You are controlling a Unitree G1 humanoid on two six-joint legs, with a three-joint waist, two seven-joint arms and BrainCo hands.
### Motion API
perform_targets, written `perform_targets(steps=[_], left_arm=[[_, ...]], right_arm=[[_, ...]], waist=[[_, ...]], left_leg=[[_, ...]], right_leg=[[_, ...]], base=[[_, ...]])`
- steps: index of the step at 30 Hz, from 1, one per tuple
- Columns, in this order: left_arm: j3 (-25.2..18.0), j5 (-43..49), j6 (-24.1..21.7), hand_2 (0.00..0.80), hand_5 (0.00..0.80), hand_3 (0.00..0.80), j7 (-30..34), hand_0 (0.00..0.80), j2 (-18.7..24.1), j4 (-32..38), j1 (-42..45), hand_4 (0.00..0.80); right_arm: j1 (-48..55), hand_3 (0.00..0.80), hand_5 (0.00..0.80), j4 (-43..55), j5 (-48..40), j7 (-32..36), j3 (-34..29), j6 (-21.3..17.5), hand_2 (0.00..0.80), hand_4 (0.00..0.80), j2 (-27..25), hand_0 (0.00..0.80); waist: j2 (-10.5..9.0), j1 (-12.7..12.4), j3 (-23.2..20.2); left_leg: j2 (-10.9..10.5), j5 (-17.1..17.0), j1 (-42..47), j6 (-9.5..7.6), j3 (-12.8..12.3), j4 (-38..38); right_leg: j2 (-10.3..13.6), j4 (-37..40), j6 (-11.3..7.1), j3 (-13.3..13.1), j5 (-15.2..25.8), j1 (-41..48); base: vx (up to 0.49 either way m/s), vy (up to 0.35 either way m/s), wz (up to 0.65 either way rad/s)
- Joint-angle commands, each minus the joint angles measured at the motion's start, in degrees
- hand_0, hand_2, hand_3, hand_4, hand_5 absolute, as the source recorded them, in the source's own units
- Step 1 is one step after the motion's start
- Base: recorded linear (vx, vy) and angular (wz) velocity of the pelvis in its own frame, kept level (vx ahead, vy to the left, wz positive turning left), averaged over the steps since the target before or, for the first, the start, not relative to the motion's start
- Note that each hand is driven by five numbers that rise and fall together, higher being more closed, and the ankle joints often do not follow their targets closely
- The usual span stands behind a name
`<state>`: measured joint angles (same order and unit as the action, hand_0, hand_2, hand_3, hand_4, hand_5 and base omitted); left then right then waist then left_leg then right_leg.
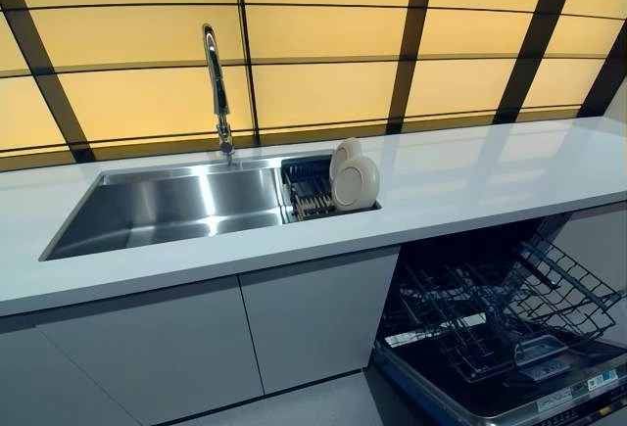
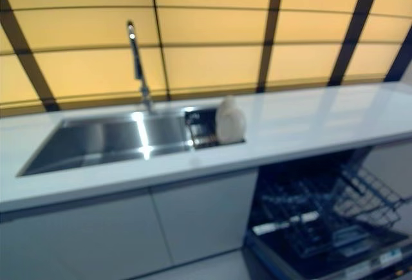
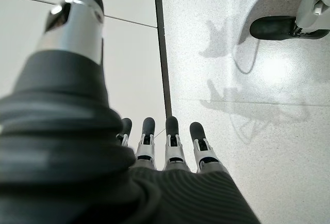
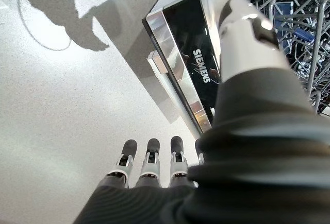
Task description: Take plates into dishwasher
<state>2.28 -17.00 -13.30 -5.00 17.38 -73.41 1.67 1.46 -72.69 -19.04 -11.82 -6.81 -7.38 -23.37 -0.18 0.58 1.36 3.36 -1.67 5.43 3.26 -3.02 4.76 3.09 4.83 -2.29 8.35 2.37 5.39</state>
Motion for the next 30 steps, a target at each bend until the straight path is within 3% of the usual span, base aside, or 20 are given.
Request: perform_targets(steps=[1,30], left_arm=[[-0.6,1.0,-2.6,0.0,0.0,0.0,-0.7,0.0,2.2,-2.3,-3.4,0.0],[-0.8,1.4,-2.6,0.0,0.0,0.0,-0.7,0.0,1.7,-2.8,-3.2,0.0]], right_arm=[[-2.4,0.0,0.0,-2.3,0.9,-0.4,0.8,-1.3,0.0,0.0,0.7,0.0],[-2.4,0.0,0.0,-3.0,1.3,0.3,1.4,-1.5,0.0,0.0,1.9,0.0]], waist=[[-2.84,-0.7,0.1],[-2.91,-0.8,0.0]], left_leg=[[-3.3,0.9,0.6,-2.48,-0.6,0.1],[-3.6,1.1,1.1,-2.83,-0.5,0.0]], right_leg=[[0.9,-0.5,-1.71,-2.3,2.0,-0.5],[0.9,-0.7,-1.54,-2.0,1.7,-0.1]], base=[[0.0,0.0,0.0],[0.0,0.0,0.0]])
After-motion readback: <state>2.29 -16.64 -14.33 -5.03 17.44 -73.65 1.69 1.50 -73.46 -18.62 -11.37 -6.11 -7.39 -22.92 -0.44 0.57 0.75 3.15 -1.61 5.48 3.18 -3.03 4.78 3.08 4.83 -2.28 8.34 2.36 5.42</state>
